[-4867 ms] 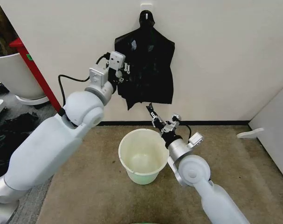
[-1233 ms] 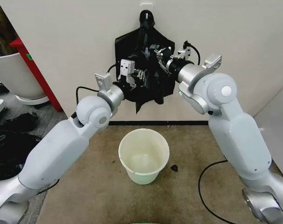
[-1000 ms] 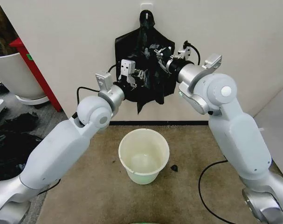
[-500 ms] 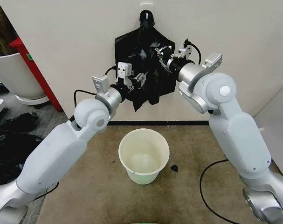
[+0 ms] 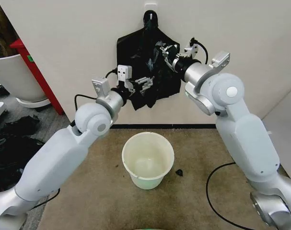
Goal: Place the garbage bag over the trash bin.
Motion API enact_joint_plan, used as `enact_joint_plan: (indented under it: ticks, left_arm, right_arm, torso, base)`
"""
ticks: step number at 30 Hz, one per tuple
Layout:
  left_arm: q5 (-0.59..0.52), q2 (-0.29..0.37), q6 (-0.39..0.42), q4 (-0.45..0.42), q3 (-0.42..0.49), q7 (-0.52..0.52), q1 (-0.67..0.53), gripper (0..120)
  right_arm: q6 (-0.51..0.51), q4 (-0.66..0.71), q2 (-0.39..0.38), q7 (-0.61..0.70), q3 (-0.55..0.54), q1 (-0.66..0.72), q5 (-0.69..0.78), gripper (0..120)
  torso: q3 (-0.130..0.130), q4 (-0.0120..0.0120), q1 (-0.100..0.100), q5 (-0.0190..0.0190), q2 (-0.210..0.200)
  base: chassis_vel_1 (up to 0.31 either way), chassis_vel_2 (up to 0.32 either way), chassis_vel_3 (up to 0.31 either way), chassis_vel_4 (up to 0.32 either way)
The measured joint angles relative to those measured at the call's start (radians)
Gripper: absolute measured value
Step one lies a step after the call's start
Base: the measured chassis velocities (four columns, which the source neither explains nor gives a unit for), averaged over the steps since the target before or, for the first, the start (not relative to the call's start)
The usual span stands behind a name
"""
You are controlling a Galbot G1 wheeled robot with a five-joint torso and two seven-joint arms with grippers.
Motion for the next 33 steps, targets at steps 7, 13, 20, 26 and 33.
enact_joint_plan:
  ticks: [7,13,20,26,33]
  left_arm:
    - [0.009,-0.016,0.009,0.001,0.005,-0.04,-0.015,98]
    - [0.017,0.03,0.012,-0.012,-0.027,-0.05,0.021,100]
    - [0.027,0.051,0.01,-0.019,-0.063,-0.056,0.049,100]
    - [0.027,0.06,0.018,-0.084,-0.053,-0.055,0.063,100]
    - [0.045,0.082,0.04,-0.132,-0.036,-0.042,0.1,100]
  right_arm:
    - [-0.004,0.001,-0.023,-0.001,0.01,-0.009,0.0,0]
    - [-0.01,-0.003,-0.04,-0.01,0.029,-0.021,0.0,0]
    - [-0.013,-0.004,-0.047,-0.017,0.033,-0.032,0.0,0]
    - [-0.014,-0.006,-0.055,-0.02,0.04,-0.038,-0.004,0]
    - [-0.014,-0.01,-0.06,-0.022,0.039,-0.036,-0.006,0]
  torso:
    - [0.0,-0.0002,0.0,0.0001,0.0]
    - [0.0,0.0,0.0,0.0001,0.0]
    - [0.0,0.0,0.0,0.0,0.0]
    - [0.0,-0.0004,0.0,0.0001,0.0]
    - [0.0,0.0002,0.0,0.0,0.0]
  base:
    - [0.0,0.0,0.0,0.0]
    - [0.0,0.0,0.0,0.0]
    - [0.0,0.0,0.0,0.0]
    - [0.0,0.0,0.0,0.0]
    - [0.0,0.0,0.0,0.0]
